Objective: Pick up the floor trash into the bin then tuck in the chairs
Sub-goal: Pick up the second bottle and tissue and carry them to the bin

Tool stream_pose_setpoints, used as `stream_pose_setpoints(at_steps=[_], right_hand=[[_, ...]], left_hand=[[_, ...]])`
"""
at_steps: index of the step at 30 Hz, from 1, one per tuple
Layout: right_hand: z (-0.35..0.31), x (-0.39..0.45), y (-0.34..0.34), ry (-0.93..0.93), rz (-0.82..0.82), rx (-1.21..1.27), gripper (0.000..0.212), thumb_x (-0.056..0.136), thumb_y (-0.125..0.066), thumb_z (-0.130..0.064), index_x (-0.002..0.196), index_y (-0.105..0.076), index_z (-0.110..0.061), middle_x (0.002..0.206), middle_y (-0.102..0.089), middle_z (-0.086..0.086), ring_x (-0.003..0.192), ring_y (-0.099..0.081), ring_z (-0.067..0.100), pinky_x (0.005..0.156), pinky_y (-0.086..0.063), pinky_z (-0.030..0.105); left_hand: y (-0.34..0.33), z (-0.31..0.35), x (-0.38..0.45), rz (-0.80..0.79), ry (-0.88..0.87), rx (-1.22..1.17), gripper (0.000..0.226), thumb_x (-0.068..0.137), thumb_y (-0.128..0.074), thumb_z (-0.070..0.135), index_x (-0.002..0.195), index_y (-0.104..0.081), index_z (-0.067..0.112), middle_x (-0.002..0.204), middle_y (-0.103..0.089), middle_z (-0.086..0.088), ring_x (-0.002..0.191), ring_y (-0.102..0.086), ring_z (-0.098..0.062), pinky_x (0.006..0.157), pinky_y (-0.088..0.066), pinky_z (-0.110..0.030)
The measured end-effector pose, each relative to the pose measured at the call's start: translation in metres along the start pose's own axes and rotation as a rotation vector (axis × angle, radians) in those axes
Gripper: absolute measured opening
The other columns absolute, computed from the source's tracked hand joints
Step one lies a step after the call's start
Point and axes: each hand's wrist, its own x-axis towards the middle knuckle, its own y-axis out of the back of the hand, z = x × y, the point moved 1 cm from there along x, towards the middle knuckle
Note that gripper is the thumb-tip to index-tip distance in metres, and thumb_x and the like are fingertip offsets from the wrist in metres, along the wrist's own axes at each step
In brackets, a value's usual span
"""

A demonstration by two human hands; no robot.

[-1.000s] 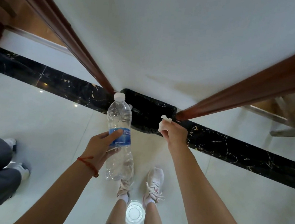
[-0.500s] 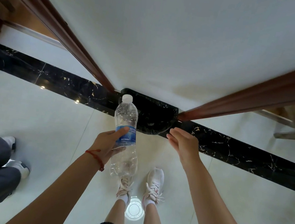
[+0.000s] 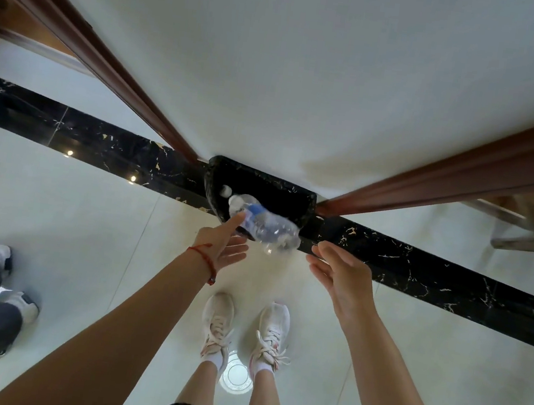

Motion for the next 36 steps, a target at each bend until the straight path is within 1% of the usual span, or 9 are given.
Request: stream_pose_setpoints(at_steps=[7,9,13,16,20,23,28,32,36], right_hand=[[-0.001,0.003,0.005,0.018,0.017,-0.001,0.024,0.083,-0.063,-0.012,0.105,-0.063,-0.002,0.097,-0.068,0.013,0.092,-0.067,0.024,0.077,-0.053,0.026],[0.0,0.0,0.005,0.014,0.014,0.002,0.02,0.084,-0.063,-0.012,0.102,-0.064,-0.003,0.095,-0.068,0.012,0.091,-0.067,0.024,0.076,-0.053,0.025],[0.0,-0.009,0.0,0.004,0.009,-0.006,0.007,0.085,-0.062,-0.012,0.091,-0.065,-0.01,0.095,-0.068,0.011,0.091,-0.067,0.024,0.076,-0.052,0.025],[-0.002,-0.018,-0.004,0.026,0.003,-0.067,0.009,0.086,-0.06,-0.014,0.093,-0.065,-0.01,0.098,-0.067,0.01,0.091,-0.066,0.022,0.076,-0.052,0.023],[-0.005,-0.032,-0.008,0.167,0.019,-0.385,0.033,0.086,-0.06,-0.026,0.114,-0.061,-0.01,0.109,-0.066,0.005,0.098,-0.063,0.017,0.094,-0.048,0.035],[-0.008,-0.053,-0.008,0.357,0.016,-0.701,0.04,0.088,-0.057,-0.032,0.123,-0.055,-0.014,0.127,-0.058,0.001,0.113,-0.054,0.012,0.1,-0.038,0.027],[-0.019,-0.098,-0.005,0.677,-0.063,-1.179,0.05,0.093,-0.047,-0.034,0.138,-0.038,-0.015,0.147,-0.035,0.002,0.137,-0.027,0.016,0.106,-0.03,0.031],[-0.031,-0.13,0.001,0.828,-0.028,-1.323,0.051,0.092,-0.05,-0.034,0.136,-0.041,-0.009,0.144,-0.039,0.012,0.134,-0.034,0.027,0.106,-0.033,0.037],[-0.043,-0.162,0.009,0.866,-0.001,-1.337,0.051,0.09,-0.051,-0.033,0.133,-0.044,-0.006,0.141,-0.042,0.017,0.131,-0.039,0.033,0.104,-0.035,0.043]], left_hand=[[-0.005,0.004,-0.005,0.062,-0.129,0.017,0.026,0.087,-0.06,0.025,0.102,-0.055,0.005,0.092,-0.063,-0.011,0.087,-0.061,-0.024,0.074,-0.054,-0.032],[-0.003,0.004,-0.009,0.074,-0.212,0.104,0.024,0.087,-0.058,0.024,0.102,-0.057,0.005,0.1,-0.062,-0.012,0.095,-0.059,-0.025,0.082,-0.052,-0.036],[0.009,0.003,-0.02,0.133,-0.426,0.394,0.039,0.088,-0.056,0.028,0.119,-0.057,0.004,0.113,-0.062,-0.013,0.108,-0.056,-0.026,0.097,-0.045,-0.041],[0.019,0.003,-0.036,0.179,-0.552,0.617,0.041,0.088,-0.055,0.031,0.122,-0.055,0.008,0.121,-0.061,-0.011,0.114,-0.054,-0.025,0.099,-0.04,-0.033],[0.029,0.005,-0.068,0.205,-0.683,0.816,0.045,0.088,-0.055,0.029,0.128,-0.048,0.008,0.133,-0.052,-0.012,0.123,-0.046,-0.026,0.102,-0.034,-0.032],[0.036,0.007,-0.092,0.203,-0.823,1.015,0.047,0.089,-0.054,0.028,0.13,-0.044,0.008,0.136,-0.049,-0.013,0.127,-0.041,-0.027,0.105,-0.031,-0.034],[0.045,0.011,-0.14,0.272,-0.95,1.203,0.053,0.089,-0.053,0.032,0.133,-0.042,0.005,0.139,-0.045,-0.015,0.131,-0.038,-0.03,0.108,-0.031,-0.042],[0.046,0.014,-0.186,0.328,-1.027,1.295,0.056,0.09,-0.047,0.04,0.134,-0.041,0.006,0.141,-0.043,-0.015,0.133,-0.036,-0.032,0.108,-0.027,-0.042],[0.047,0.016,-0.222,0.334,-1.049,1.382,0.071,0.085,-0.021,0.054,0.136,-0.037,0.008,0.144,-0.039,-0.014,0.135,-0.032,-0.03,0.109,-0.023,-0.04]])
